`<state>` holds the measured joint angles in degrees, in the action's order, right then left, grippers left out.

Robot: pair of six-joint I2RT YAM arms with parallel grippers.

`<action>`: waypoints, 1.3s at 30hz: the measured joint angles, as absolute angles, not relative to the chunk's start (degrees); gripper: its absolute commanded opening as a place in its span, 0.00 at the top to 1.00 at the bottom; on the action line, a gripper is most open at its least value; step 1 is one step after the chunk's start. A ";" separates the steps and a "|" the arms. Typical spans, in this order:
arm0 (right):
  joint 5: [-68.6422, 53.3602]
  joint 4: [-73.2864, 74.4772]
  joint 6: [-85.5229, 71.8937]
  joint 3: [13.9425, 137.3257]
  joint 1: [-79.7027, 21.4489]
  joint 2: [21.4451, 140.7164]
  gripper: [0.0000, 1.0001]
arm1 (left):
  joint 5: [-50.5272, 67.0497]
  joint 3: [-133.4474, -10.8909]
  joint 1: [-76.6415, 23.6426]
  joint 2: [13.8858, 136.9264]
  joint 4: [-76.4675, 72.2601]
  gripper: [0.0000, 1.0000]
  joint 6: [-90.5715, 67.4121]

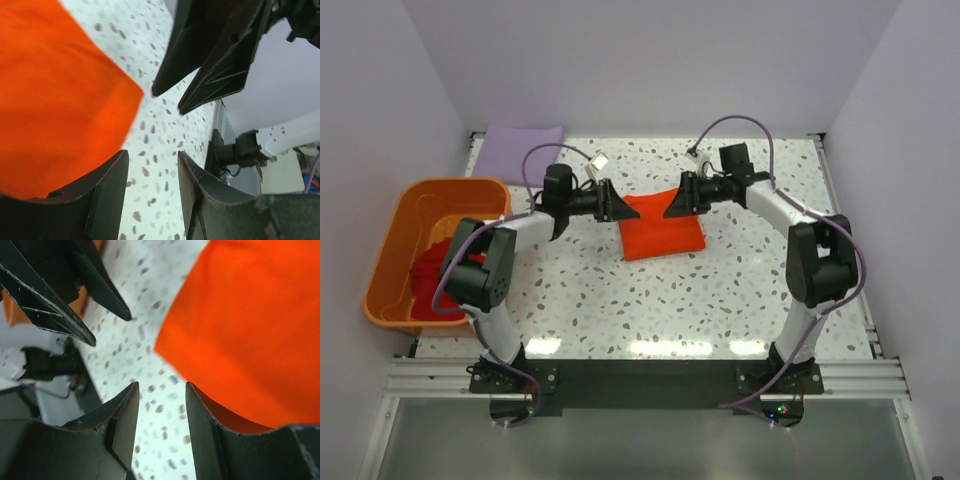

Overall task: Fold and stack the t-shirts
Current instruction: Fold the tshirt, then neatly place the folded tshirt to the corner

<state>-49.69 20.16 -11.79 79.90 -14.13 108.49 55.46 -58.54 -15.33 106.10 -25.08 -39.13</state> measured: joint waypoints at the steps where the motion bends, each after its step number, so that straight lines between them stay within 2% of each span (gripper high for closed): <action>1: -50.59 19.94 -12.05 77.62 -14.81 106.26 0.54 | 55.72 -56.88 -16.69 104.22 -26.74 0.50 -40.03; 3: -52.01 20.10 -11.90 74.48 -16.01 104.49 0.55 | 55.96 -54.48 -19.81 103.04 -30.06 0.50 -41.69; 6: -52.38 21.74 -10.07 73.21 -16.23 108.27 0.56 | 56.03 -52.53 -23.46 106.24 -32.88 0.50 -44.21; 11: -54.26 23.29 -8.29 73.38 -12.29 120.20 0.58 | 55.48 -52.07 -23.05 118.28 -35.00 0.51 -47.44; 14: -57.74 25.21 -7.70 74.22 -9.56 121.99 0.58 | 58.43 -52.56 -21.71 121.25 -34.28 0.51 -47.44; 21: -57.58 29.02 -4.36 72.71 -5.61 120.79 0.59 | 59.20 -54.06 -17.28 118.34 -24.49 0.49 -39.75; 28: -51.62 29.45 -3.97 72.93 -5.45 111.59 0.58 | 49.91 -60.07 -12.97 104.71 -6.90 0.41 -26.89; 32: -44.95 28.47 -1.85 76.01 -9.45 106.89 0.58 | 42.33 -65.52 -11.70 96.62 -1.23 0.40 -23.33; 34: -39.48 27.62 0.54 77.14 -14.17 105.25 0.58 | 38.00 -68.27 -11.05 95.37 1.56 0.39 -22.61; 35: -36.77 27.05 1.91 77.45 -16.99 104.73 0.58 | 35.70 -69.43 -10.79 95.33 3.14 0.34 -22.28; 39: -27.09 25.43 7.66 77.89 -28.58 104.31 0.59 | 27.99 -70.06 -10.24 95.61 9.13 0.32 -21.37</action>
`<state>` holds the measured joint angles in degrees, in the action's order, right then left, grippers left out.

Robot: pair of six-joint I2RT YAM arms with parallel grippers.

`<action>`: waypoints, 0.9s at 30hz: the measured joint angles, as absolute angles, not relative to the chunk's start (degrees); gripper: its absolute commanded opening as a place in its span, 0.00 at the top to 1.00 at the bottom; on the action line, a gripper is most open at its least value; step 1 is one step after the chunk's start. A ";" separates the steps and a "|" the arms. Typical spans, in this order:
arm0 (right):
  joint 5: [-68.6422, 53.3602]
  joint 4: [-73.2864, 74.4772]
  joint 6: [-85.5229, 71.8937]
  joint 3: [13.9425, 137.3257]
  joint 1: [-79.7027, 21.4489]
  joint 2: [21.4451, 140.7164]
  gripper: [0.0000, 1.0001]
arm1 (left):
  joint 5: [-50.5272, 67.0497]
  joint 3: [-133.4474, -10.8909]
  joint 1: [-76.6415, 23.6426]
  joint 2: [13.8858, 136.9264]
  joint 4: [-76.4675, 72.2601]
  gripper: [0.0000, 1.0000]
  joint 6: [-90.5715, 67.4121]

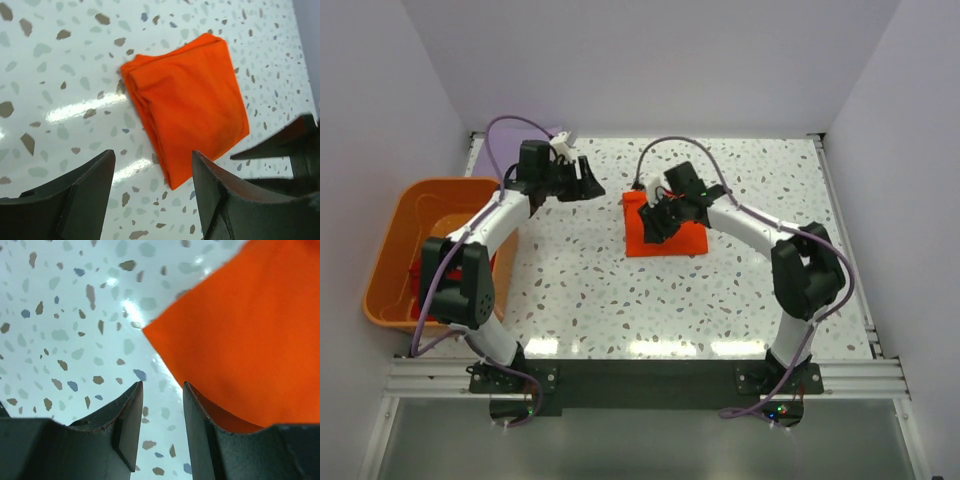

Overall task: Fold and stack the t-shirts
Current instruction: Neatly place the folded tshirt to the corner

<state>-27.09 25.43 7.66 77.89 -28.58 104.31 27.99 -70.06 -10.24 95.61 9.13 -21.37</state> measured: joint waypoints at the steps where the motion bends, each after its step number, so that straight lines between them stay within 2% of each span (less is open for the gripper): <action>1: -24.71 25.28 8.93 77.89 -31.24 104.36 0.59 | 26.63 -70.06 -10.15 95.83 10.50 0.32 -21.30; 7: -15.57 24.86 14.13 80.14 -40.80 107.02 0.57 | 23.18 -70.06 -9.74 97.41 15.88 0.31 -20.93; 16: -10.81 24.18 15.73 82.02 -43.66 113.67 0.52 | 23.22 -70.06 -9.37 101.27 18.76 0.30 -20.82; 21: -9.72 22.46 15.68 82.21 -43.88 117.27 0.53 | 23.33 -70.06 -9.39 101.71 19.03 0.28 -20.84; 23: -9.50 21.04 15.73 82.39 -43.88 117.51 0.60 | 23.38 -70.04 -9.37 101.71 19.00 0.28 -20.88; 24: -9.15 20.53 15.73 82.39 -43.88 117.82 0.72 | 23.38 -69.95 -9.37 101.71 18.98 0.28 -20.93; 27: -8.10 19.14 16.05 82.37 -43.86 118.02 0.94 | 23.44 -69.23 -9.37 101.71 18.98 0.29 -20.99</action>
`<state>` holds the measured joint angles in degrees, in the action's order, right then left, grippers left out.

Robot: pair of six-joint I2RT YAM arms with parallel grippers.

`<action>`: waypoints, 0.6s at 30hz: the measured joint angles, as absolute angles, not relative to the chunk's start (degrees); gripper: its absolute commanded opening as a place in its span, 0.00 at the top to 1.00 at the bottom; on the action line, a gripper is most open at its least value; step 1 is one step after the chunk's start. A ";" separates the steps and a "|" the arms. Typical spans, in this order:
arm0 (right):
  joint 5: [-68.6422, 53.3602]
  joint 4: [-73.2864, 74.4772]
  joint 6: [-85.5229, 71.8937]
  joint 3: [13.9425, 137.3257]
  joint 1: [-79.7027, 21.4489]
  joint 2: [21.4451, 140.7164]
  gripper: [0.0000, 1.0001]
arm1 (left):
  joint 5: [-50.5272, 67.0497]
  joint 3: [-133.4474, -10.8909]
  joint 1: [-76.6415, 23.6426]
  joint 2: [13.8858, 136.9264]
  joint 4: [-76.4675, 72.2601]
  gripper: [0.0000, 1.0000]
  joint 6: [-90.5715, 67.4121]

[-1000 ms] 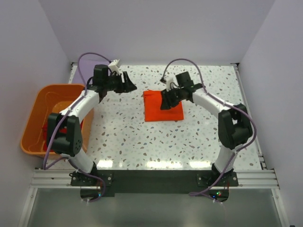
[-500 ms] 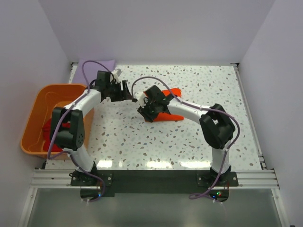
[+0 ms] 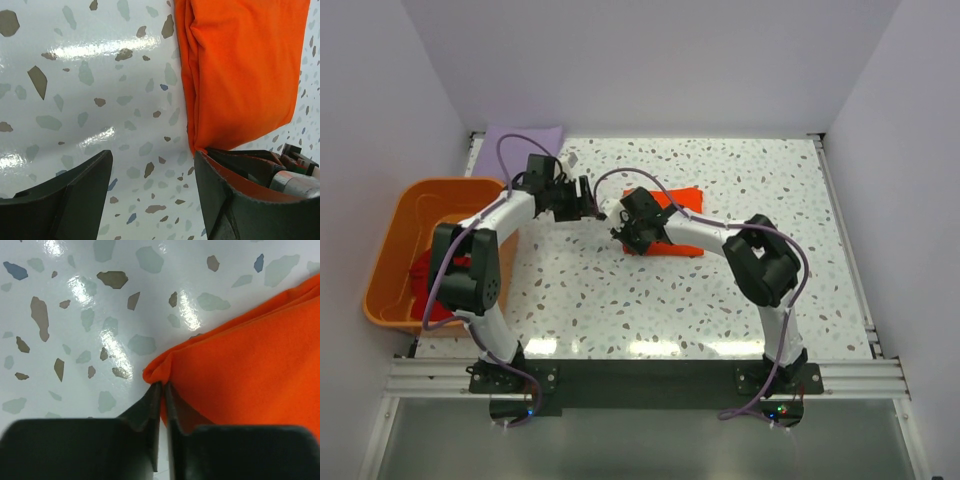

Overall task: Fold and stack the t-shirts
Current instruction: Neatly place the folded tshirt to the corner

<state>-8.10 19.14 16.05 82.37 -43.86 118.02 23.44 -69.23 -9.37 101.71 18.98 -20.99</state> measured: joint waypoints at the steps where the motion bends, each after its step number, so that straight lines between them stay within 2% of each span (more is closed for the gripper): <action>1: -7.94 18.79 16.19 82.37 -43.77 118.04 1.00 | 23.53 -68.88 -9.37 101.71 18.98 0.28 -21.04; 5: -8.27 18.63 16.69 82.37 -43.33 117.97 1.00 | 24.53 -68.27 -9.37 102.19 18.79 0.28 -21.85; 8: -10.07 18.74 16.73 82.15 -42.54 117.36 1.00 | 26.85 -67.59 -9.37 103.04 16.91 0.24 -23.24; 10: -11.44 18.83 16.69 81.89 -41.87 116.44 1.00 | 28.97 -66.48 -9.37 103.68 14.33 0.14 -25.15; 18: -16.05 17.26 16.12 80.34 -40.38 110.43 1.00 | 36.47 -63.07 -9.39 108.88 2.15 0.08 -36.01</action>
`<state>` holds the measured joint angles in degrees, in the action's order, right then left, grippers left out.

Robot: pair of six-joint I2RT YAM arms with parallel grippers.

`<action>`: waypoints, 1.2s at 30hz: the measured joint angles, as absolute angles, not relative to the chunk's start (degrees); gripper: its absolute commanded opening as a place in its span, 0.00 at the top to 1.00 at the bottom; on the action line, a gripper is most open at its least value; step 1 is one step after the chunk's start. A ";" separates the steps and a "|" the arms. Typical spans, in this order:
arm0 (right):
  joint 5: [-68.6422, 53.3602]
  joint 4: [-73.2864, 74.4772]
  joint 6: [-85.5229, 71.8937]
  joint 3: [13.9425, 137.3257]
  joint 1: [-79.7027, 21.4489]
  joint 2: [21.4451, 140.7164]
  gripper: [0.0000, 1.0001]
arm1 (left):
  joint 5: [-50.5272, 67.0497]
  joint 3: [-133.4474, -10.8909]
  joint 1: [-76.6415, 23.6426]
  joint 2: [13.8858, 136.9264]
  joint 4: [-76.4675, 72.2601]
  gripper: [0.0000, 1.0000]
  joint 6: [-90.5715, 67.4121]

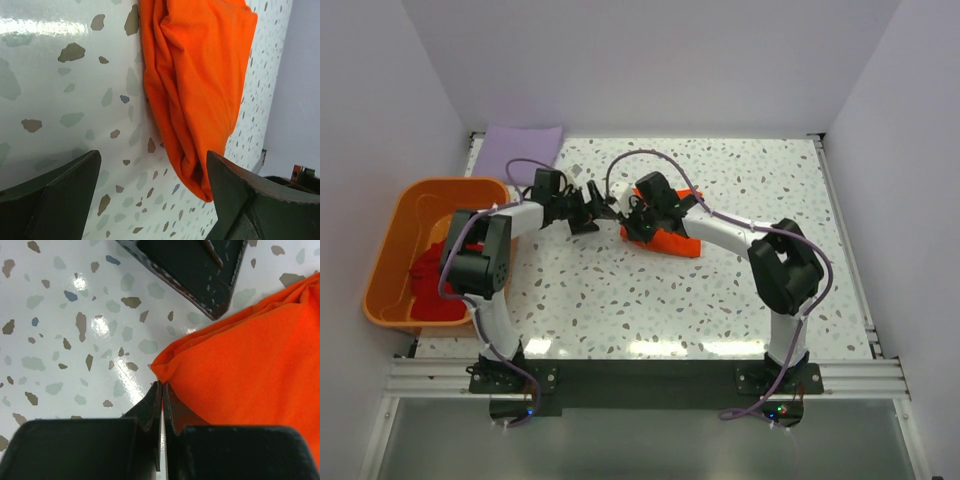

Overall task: Fold and stack the t-shirts
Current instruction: Neatly place the folded tshirt to the corner

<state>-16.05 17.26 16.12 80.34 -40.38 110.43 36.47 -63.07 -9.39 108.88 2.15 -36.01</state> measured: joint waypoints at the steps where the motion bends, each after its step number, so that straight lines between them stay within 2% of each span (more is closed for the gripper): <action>1: -16.25 16.91 16.05 80.25 -40.38 110.15 1.00 | 36.97 -62.85 -9.43 109.54 0.58 0.08 -37.74; 12: -17.76 15.25 14.06 80.12 -40.42 110.06 1.00 | 38.39 -57.71 -14.76 113.71 -18.04 0.11 -56.80; 16: -17.76 14.41 12.69 80.12 -40.42 110.08 1.00 | 37.10 -57.39 -17.54 115.02 -21.17 0.20 -61.56; 20: -17.74 13.50 11.84 80.12 -40.42 110.08 1.00 | 35.64 -57.65 -18.79 116.55 -23.09 0.36 -64.60; 30: -17.76 11.86 10.50 80.12 -40.42 110.08 1.00 | 32.32 -63.22 -18.94 120.70 -23.20 0.43 -66.43; 33: -17.76 11.70 10.31 80.12 -40.42 110.08 1.00 | 31.92 -63.61 -18.94 121.40 -23.38 0.53 -66.46; 34: -17.76 11.66 10.26 80.12 -40.42 110.08 1.00 | 31.86 -63.61 -18.96 121.54 -23.44 0.65 -66.52; 36: -17.76 11.55 10.13 80.12 -40.42 110.08 1.00 | 31.44 -63.66 -19.09 121.95 -23.62 0.73 -66.48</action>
<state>-17.76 11.55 10.13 80.12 -40.42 110.08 31.44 -63.66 -19.09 121.95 -23.62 -66.48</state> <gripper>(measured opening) 0.010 0.354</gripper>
